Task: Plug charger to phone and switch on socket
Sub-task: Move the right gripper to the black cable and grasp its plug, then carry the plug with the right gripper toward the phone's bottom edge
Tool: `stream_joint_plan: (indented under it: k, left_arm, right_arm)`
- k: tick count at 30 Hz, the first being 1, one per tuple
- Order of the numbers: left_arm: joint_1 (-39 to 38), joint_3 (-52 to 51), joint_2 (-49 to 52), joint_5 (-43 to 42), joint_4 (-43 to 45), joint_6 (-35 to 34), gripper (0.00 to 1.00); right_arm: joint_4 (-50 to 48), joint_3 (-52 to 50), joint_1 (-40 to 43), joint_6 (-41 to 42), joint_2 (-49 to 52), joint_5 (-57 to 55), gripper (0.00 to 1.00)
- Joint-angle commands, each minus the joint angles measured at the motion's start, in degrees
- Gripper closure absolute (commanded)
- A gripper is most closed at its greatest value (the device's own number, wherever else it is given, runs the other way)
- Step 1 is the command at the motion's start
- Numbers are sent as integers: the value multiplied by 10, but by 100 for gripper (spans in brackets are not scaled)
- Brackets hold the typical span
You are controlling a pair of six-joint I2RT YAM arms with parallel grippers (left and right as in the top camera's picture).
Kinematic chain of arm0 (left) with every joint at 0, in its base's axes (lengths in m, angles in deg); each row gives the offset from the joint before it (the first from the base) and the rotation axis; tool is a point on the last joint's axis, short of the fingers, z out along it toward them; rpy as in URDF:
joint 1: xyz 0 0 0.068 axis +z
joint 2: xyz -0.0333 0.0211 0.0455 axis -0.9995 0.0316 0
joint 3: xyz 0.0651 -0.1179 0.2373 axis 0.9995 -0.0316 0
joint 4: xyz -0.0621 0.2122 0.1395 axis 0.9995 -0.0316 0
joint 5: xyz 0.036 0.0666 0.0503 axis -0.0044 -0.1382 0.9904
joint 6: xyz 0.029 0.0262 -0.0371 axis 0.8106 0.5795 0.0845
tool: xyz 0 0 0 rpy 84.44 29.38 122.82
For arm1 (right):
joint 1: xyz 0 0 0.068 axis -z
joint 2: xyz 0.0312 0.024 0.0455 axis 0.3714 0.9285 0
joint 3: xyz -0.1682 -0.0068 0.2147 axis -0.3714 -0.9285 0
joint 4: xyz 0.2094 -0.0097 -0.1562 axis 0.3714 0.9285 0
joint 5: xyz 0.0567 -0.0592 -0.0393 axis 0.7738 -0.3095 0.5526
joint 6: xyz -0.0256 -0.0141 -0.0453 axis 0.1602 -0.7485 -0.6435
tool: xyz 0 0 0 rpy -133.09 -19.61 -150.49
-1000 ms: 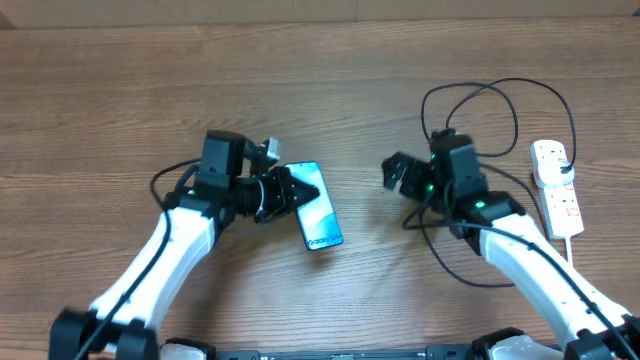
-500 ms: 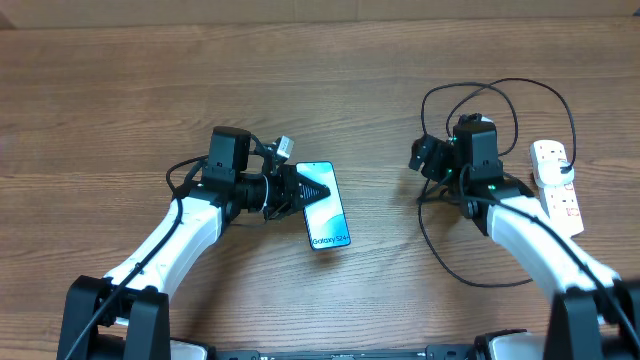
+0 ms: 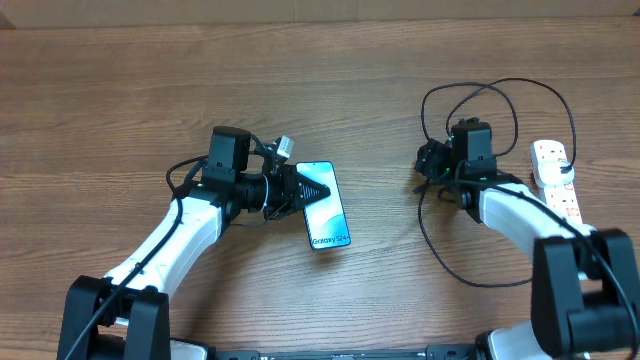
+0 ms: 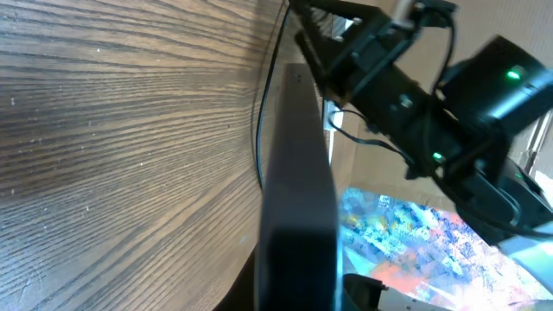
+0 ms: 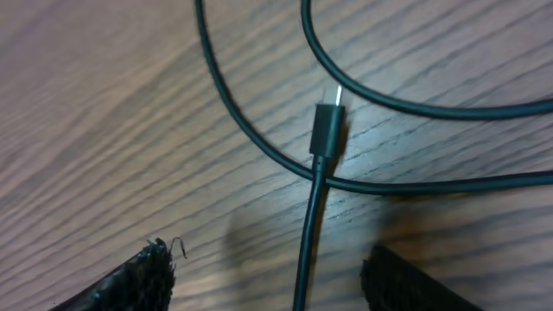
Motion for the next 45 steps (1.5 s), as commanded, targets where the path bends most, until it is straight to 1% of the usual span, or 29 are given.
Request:
stream_joint_plan:
  k: [1, 5, 8, 11, 15, 18, 19, 22, 24, 29, 32, 33, 35, 36, 38, 39, 45]
  left_arm:
    - [3, 4, -1, -25, 5, 5, 96]
    - [4, 4, -1, -38, 5, -11, 96]
    - [12, 4, -1, -101, 19, 2, 96]
    - [43, 4, -1, -153, 47, 10, 96]
    - [94, 4, -1, -156, 50, 5, 96]
    - [116, 4, 0, -154, 52, 5, 96]
    - [120, 4, 1, -154, 55, 6, 96]
    - [122, 4, 10, -154, 68, 6, 96]
    - [122, 4, 24, -156, 81, 3, 96]
    - [122, 4, 80, -164, 123, -21, 96]
    - [122, 4, 120, -184, 167, -41, 96]
    - [122, 4, 132, -194, 185, -52, 96]
    - [122, 4, 155, -211, 225, -71, 96]
    - [122, 4, 163, -216, 243, -82, 96]
    - [122, 4, 177, -221, 273, -101, 96]
    - [122, 4, 181, -223, 282, -106, 96]
    - [122, 4, 183, -223, 309, -115, 96]
  right_arm:
    - [-20, 11, 1, 4, 26, 0, 32]
    - [-49, 11, 1, 3, 42, -1, 37]
    - [-68, 11, 1, 1, 55, -1, 44]
    - [-73, 11, 1, 1, 63, -1, 55]
    - [-79, 11, 1, 1, 63, -1, 73]
    - [-79, 12, 1, 1, 62, 6, 89]
    - [-79, 12, 1, 1, 62, 16, 91]
    - [-67, 13, 1, 1, 57, 69, 93]
    - [-40, 13, 1, 1, 45, 101, 94]
    - [96, 13, 1, -5, -10, 167, 96]
    - [190, 13, 1, -10, -47, 171, 95]
    - [202, 13, 1, -22, -55, 170, 89]
    - [216, 13, 1, -53, -71, 168, 70]
    - [215, 13, 1, -61, -76, 167, 67]
    - [209, 14, 1, -61, -80, 154, 55]
    - [209, 16, 1, -61, -80, 143, 52]
    - [194, 16, -9, -66, -77, 54, 42]
